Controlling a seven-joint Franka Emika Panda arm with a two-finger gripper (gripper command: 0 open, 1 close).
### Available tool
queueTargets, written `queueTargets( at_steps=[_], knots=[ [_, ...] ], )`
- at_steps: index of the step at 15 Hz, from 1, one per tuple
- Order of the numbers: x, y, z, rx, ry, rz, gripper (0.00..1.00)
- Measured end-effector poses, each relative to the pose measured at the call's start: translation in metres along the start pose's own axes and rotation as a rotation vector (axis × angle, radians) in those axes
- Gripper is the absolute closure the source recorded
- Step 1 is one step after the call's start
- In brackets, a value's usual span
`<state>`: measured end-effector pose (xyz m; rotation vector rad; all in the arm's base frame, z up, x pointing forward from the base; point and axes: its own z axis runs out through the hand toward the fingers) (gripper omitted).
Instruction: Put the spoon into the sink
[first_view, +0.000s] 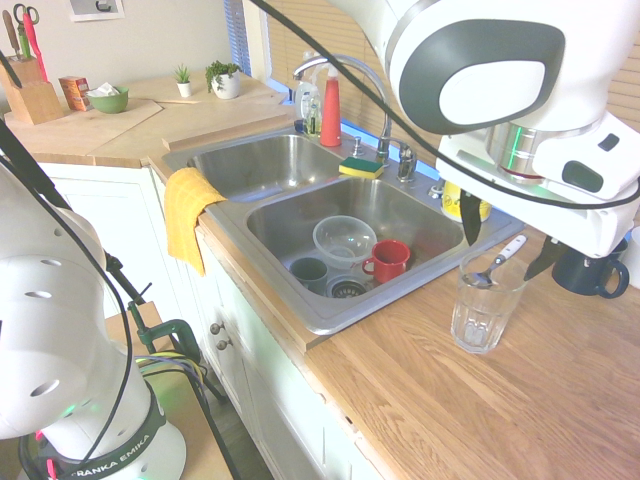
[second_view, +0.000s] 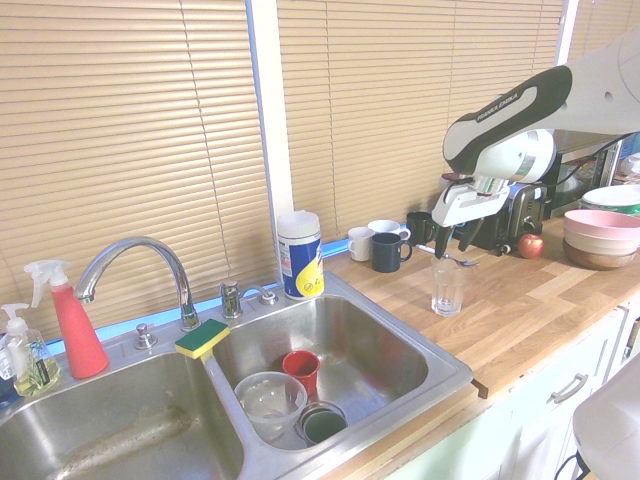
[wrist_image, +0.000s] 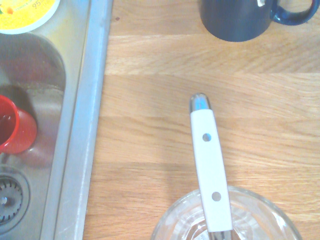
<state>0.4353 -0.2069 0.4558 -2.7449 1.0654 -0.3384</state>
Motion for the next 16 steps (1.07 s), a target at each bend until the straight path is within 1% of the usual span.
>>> queueTargets(
  at_steps=[4, 10, 16],
  knots=[
    [0.000, -0.002, 0.000, 0.000, 0.000, -0.009, 1.00],
    [0.001, -0.010, 0.018, -0.019, -0.027, -0.024, 1.00],
    [0.008, -0.010, 0.019, -0.022, -0.020, -0.020, 1.00]
  ],
)
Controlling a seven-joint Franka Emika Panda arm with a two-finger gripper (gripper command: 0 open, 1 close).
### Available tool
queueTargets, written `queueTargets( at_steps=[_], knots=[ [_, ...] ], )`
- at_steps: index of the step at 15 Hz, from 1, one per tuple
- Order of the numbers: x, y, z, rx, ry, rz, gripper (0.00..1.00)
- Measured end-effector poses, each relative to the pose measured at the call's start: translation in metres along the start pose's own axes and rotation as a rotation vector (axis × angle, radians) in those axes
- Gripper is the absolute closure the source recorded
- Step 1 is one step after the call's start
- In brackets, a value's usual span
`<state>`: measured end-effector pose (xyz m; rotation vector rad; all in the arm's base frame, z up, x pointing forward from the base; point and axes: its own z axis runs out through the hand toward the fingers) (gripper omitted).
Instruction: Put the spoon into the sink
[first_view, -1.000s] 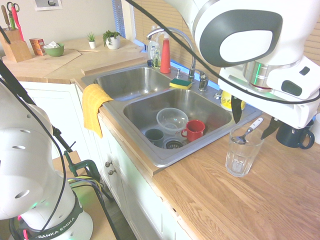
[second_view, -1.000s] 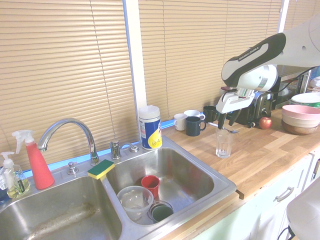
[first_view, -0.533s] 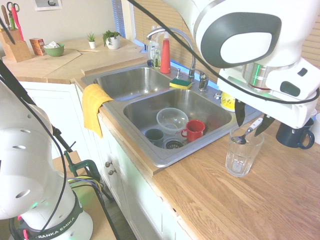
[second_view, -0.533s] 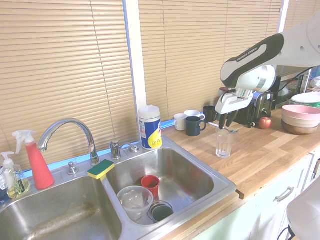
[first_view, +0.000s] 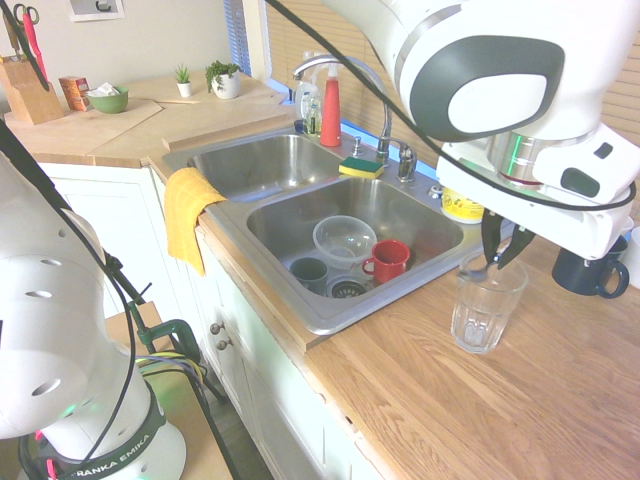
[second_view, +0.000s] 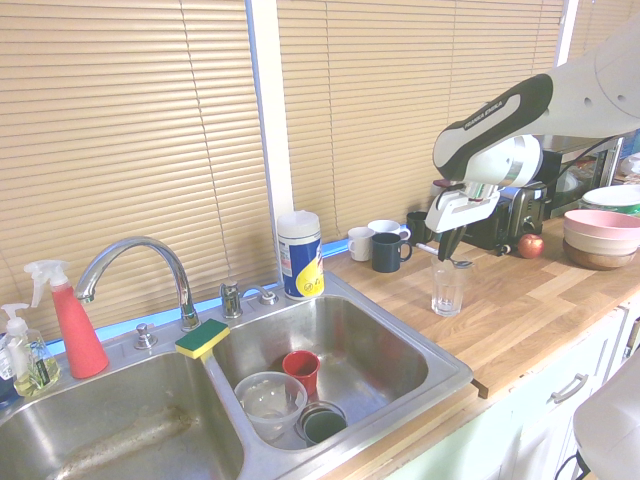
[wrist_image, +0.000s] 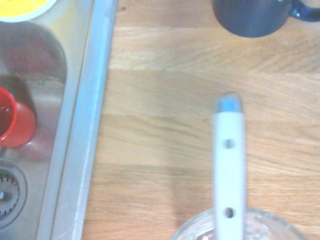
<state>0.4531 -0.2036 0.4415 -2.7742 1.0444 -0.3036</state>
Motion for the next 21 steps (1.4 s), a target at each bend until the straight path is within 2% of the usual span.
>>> queueTargets(
  at_steps=[9, 13, 17, 21],
  knots=[
    [0.010, 0.007, -0.001, 0.010, 0.005, 0.009, 1.00],
    [0.005, 0.000, -0.018, 0.029, 0.032, -0.012, 1.00],
    [-0.021, -0.030, -0.040, 0.033, 0.075, -0.084, 1.00],
    [-0.071, -0.086, -0.042, -0.016, 0.133, -0.181, 1.00]
  ],
)
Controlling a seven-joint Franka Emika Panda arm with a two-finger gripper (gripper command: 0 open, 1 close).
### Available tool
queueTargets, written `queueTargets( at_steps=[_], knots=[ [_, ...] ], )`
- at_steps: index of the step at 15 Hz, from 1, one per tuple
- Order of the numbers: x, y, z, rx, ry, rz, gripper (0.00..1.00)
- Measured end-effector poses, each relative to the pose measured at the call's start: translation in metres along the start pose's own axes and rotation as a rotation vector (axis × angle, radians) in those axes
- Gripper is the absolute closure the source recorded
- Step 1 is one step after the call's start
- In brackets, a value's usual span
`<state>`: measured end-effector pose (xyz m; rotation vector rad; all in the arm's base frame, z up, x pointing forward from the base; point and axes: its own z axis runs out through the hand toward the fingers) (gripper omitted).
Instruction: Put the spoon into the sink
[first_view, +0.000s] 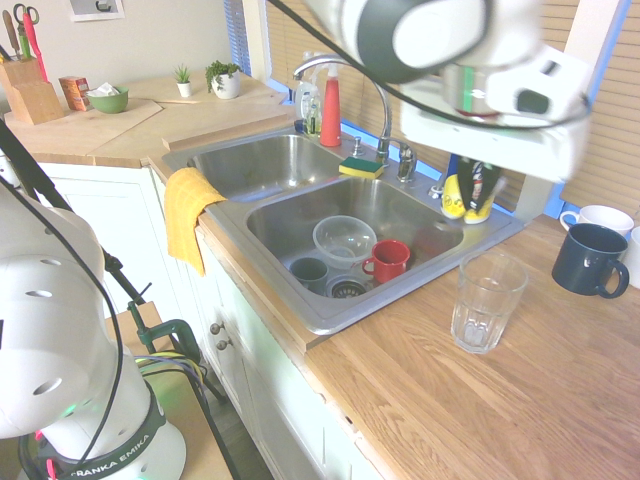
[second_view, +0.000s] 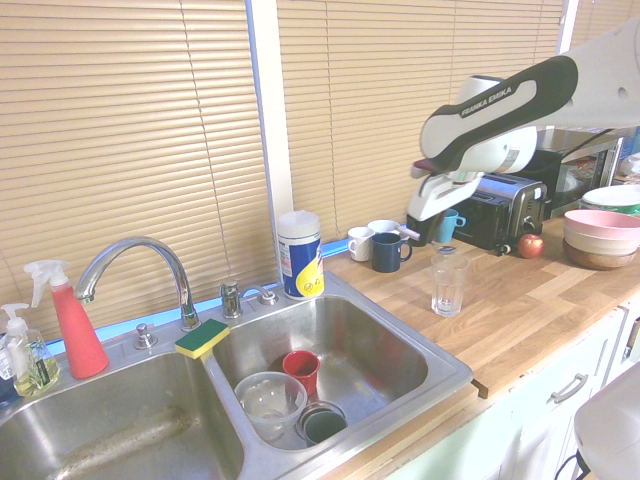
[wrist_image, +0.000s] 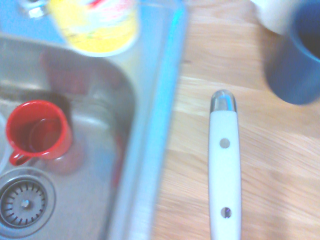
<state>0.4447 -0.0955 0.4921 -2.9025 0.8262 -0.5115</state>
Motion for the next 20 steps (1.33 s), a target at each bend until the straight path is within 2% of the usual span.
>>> queueTargets(
  at_steps=[5, 9, 12, 20],
  knots=[
    [-0.055, -0.086, 0.027, -0.090, 0.034, -0.129, 1.00],
    [-0.109, -0.152, 0.057, -0.139, 0.010, -0.247, 1.00],
    [-0.134, -0.170, 0.094, -0.179, -0.025, -0.296, 1.00],
    [-0.136, -0.216, 0.235, -0.261, -0.146, -0.344, 1.00]
  ],
)
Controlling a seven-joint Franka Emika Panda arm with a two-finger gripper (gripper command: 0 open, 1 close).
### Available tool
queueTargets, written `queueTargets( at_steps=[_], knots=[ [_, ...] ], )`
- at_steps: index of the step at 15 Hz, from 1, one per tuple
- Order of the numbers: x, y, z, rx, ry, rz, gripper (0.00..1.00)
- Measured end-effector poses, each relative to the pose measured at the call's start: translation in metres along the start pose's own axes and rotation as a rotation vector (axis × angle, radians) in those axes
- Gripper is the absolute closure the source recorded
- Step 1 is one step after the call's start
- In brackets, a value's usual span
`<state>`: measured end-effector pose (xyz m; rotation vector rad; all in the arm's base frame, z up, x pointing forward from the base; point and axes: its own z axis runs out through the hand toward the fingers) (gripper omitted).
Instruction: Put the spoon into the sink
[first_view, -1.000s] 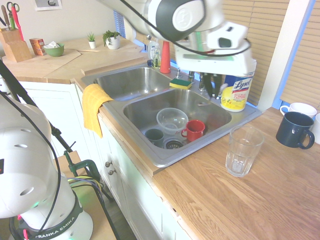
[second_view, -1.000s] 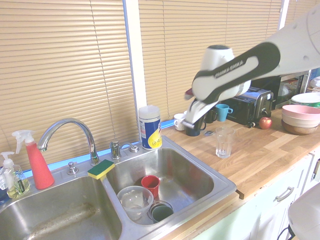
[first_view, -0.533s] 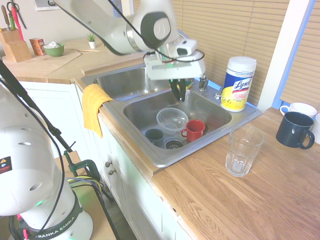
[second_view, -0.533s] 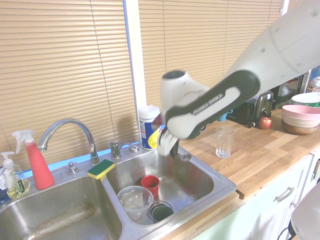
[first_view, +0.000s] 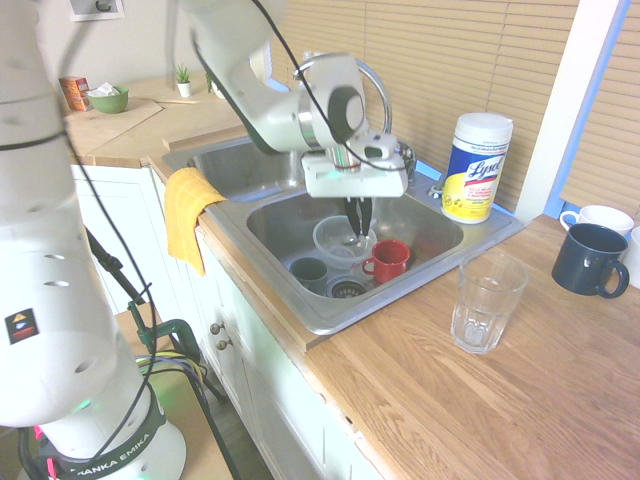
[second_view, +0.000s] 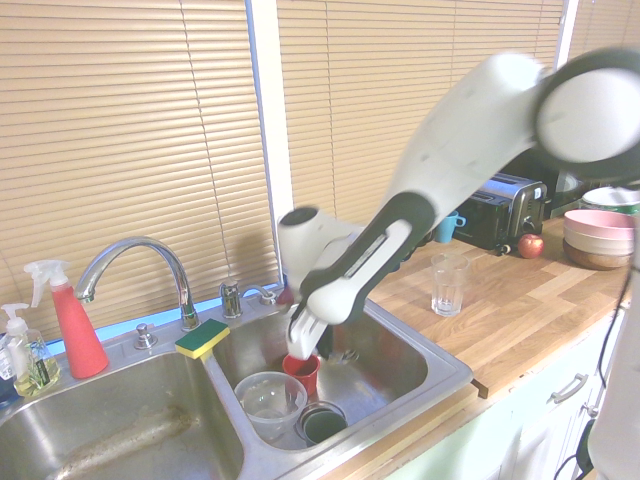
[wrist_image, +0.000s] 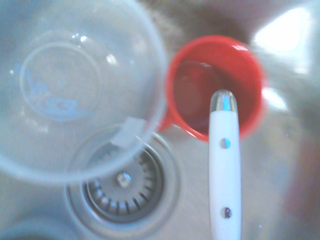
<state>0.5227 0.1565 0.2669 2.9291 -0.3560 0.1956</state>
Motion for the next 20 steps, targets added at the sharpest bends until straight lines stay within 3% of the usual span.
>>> queueTargets(
  at_steps=[5, 6, 15, 20],
  knots=[
    [0.029, 0.003, 0.074, -0.060, -0.061, 0.040, 1.00],
    [0.027, 0.004, 0.082, -0.070, -0.071, 0.040, 0.00],
    [0.022, 0.004, 0.096, -0.095, -0.096, 0.036, 0.00],
    [0.022, 0.000, 0.086, -0.087, -0.061, 0.006, 0.00]
  ],
)
